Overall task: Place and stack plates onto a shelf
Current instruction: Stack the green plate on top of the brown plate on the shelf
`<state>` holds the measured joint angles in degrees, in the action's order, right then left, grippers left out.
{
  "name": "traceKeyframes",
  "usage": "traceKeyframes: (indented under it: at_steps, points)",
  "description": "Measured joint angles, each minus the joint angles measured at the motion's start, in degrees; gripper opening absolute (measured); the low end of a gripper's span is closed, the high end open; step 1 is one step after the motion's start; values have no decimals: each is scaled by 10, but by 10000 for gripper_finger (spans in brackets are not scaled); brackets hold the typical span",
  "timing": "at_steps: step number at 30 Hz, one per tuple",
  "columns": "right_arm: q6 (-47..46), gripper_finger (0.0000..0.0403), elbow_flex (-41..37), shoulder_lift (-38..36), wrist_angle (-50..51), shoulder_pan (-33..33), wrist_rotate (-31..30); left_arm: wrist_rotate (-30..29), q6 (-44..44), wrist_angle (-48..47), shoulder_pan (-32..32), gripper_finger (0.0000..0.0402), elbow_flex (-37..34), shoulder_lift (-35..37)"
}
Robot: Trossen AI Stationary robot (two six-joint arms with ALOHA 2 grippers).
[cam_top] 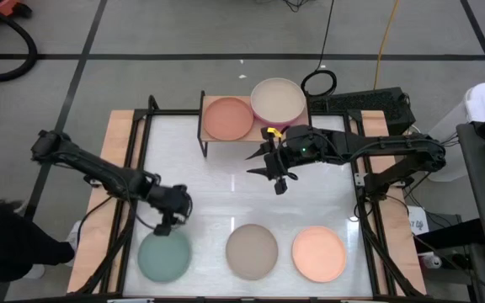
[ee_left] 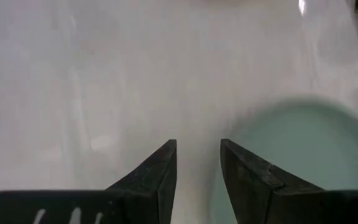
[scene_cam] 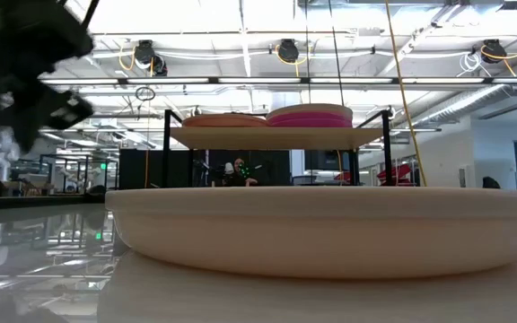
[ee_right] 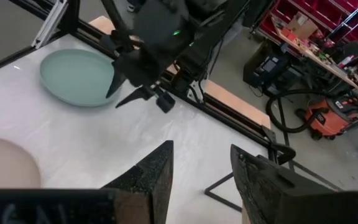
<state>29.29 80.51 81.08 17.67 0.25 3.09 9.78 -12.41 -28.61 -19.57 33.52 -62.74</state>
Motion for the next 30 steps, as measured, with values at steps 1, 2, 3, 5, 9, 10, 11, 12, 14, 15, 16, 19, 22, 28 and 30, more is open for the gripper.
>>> traceKeyframes:
  at_steps: [1, 2, 3, 5, 9, 10, 11, 12, 14, 15, 16, 19, 22, 28, 30]
  points:
    - [2, 143, -6, 0, -6, 1, 0, 3, -5, -11, -11, 127, 0, -11]
    - [2, 144, -12, 0, -11, 2, 0, 6, -9, -17, -22, 127, 0, -21]
    - [3, 144, -18, 1, -15, 2, 0, 7, -14, -20, -32, 127, 0, -30]
    - [3, 144, -30, 1, -26, 3, -1, 7, -17, -20, -50, 127, 0, -48]
    - [14, 144, -47, 0, -33, 2, -3, 8, -17, -16, -75, 127, 0, -81]
    - [14, 144, -49, 1, -32, 2, -3, 8, -17, -17, -79, 127, 0, -91]
    - [13, 144, -51, 1, -32, 2, -4, 7, -16, -16, -81, 127, 0, -101]
    - [13, 144, -53, 1, -32, 2, -4, 7, -16, -16, -83, 127, 0, -111]
    - [13, 144, -53, 1, -33, 2, -4, 7, -13, -16, -84, 127, 0, -132]
    - [13, 144, -53, 0, -33, 2, -4, 6, -9, -16, -84, 127, 0, -142]
    - [13, 144, -53, 0, -33, 2, -4, 3, -5, -15, -84, 126, 0, -152]
    - [12, 144, -53, 0, -33, 2, -5, -4, 9, -15, -84, 109, 3, -169]
    - [12, 144, -53, 0, -33, 2, -5, -5, 15, -15, -78, 64, 3, -169]
    - [14, 144, -53, 0, -33, 2, -19, -2, 20, -50, -43, 11, 43, -142]
    - [16, 144, -53, -6, -26, 4, -47, -40, 41, -77, -28, 10, 71, -126]
